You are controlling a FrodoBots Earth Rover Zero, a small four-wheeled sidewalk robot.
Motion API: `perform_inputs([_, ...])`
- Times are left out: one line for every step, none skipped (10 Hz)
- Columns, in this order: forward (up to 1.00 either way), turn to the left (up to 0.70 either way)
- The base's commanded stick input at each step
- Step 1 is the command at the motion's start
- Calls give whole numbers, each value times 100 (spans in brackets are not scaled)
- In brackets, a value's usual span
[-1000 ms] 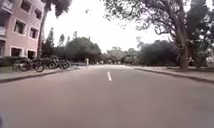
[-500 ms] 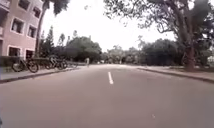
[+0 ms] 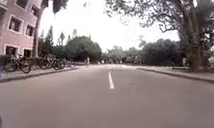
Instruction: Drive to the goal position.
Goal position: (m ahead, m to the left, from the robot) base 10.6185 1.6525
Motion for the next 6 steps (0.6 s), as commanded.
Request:
perform_inputs([100,0])
perform_inputs([100,0])
perform_inputs([100,0])
perform_inputs([100,0])
perform_inputs([100,0])
perform_inputs([100,0])
